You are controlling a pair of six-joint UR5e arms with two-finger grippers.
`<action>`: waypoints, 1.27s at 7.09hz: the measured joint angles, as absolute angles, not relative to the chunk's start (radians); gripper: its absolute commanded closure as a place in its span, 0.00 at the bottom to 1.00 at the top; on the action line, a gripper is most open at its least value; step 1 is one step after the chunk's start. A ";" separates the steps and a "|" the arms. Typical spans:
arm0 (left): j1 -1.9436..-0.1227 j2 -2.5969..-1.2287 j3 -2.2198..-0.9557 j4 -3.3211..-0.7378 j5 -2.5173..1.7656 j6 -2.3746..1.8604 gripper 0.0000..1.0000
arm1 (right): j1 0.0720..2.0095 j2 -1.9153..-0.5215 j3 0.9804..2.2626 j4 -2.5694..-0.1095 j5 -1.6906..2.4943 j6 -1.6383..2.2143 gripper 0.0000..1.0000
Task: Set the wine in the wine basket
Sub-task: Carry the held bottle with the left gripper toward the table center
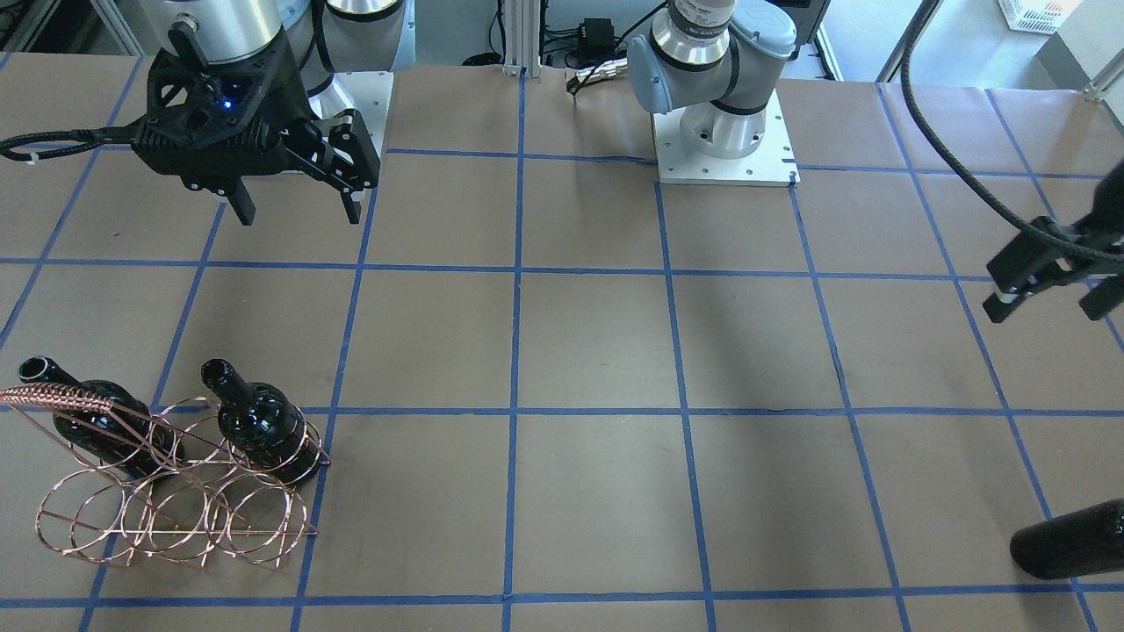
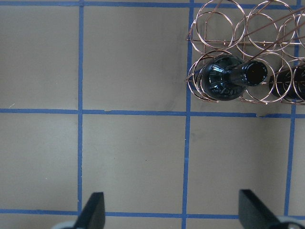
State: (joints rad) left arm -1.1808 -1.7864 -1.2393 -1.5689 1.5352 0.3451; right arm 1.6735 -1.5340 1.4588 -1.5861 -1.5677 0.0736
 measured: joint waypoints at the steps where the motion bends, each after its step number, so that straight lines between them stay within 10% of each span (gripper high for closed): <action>1: -1.132 -1.840 -1.194 -1.568 1.534 0.408 0.00 | 1.674 -1.534 1.459 -1.586 -1.568 0.074 0.00; 9: -0.977 -2.118 -1.086 -1.316 1.503 0.580 0.00 | 1.674 -1.534 1.459 -1.586 -1.568 0.074 0.00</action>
